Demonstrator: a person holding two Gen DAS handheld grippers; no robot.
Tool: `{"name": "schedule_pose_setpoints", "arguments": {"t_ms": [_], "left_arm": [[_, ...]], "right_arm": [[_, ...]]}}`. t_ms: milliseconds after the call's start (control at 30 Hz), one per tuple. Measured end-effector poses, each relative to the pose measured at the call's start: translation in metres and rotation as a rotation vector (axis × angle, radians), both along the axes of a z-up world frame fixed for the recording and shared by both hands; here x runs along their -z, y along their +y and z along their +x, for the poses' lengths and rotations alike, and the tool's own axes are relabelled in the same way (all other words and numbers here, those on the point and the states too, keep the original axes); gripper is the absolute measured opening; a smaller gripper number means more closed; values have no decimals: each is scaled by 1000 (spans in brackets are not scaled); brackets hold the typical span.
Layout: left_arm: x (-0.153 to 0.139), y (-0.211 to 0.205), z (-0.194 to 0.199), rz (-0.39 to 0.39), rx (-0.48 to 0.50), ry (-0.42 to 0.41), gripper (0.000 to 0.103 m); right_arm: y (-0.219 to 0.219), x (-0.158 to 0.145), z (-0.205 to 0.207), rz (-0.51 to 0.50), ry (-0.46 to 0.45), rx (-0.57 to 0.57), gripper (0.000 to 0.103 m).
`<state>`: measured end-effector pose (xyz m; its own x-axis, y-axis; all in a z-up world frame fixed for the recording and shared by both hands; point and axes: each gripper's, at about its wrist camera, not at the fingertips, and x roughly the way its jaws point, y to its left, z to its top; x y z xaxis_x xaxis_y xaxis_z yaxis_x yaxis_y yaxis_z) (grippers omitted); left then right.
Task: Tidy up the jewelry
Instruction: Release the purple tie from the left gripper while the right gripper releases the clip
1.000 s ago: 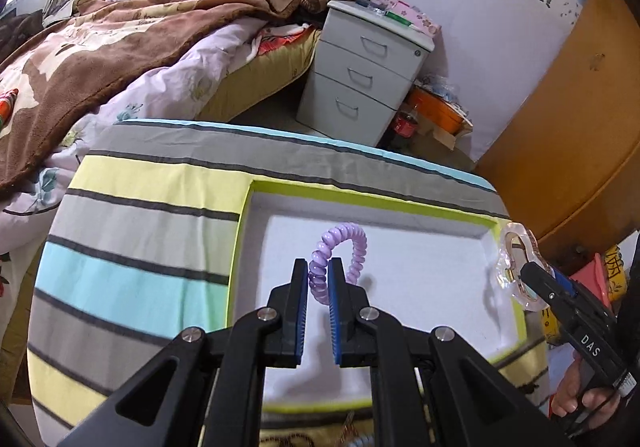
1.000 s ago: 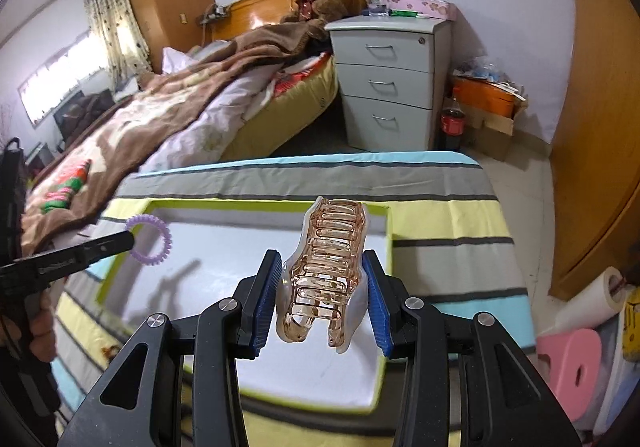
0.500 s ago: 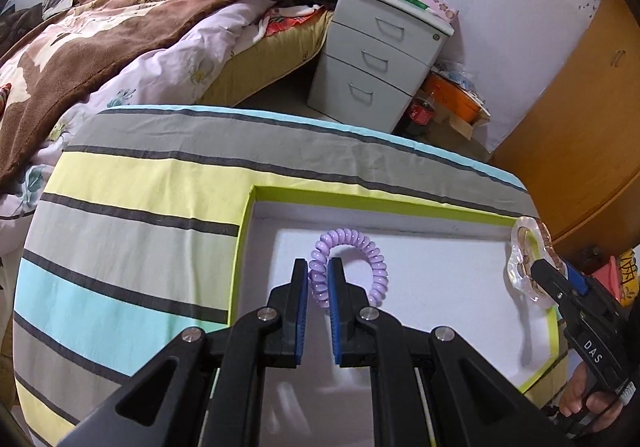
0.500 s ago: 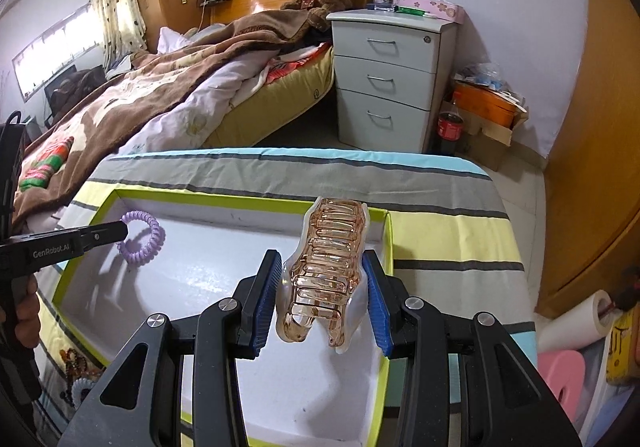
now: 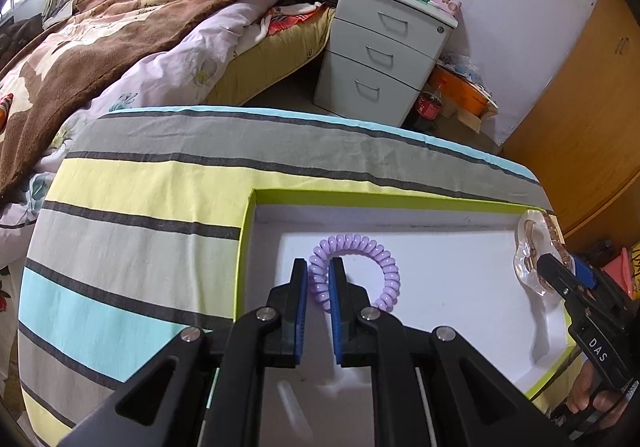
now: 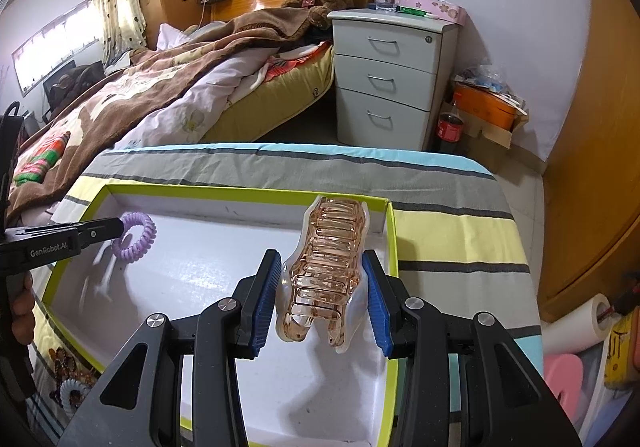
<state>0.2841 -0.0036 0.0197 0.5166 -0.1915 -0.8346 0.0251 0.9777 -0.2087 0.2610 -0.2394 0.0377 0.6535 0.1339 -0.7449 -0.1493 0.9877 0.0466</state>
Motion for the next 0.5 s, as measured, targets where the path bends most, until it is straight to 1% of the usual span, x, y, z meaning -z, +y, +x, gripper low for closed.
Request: {"name": "schedule_pose_setpoints", "arguments": {"t_ms": [67,133,233,267,333,500], "left_arm": [[0,0,0,-3,7,-1,15],[-1,-1,-2,-3,14,-4,25],[-2,-3,-3,-6,23,-4,30],[-2,-4,-3,-6,24,-3,31],[-3,-5,-5,-10,27,-4,35],[-6,-7,-9,-5,31,-9,44]], "right_arm": [[1,0,0,-5,-2,2,42],[2,-1,-1,-9,-4,5,42],[3,-1,-2,-13,-10,4,44],[3,-2,-2,-14,-14,2,48],[3,-3,-5,-15,-22,1,52],[3,-6,-7,-17,-35,4,52]]}}
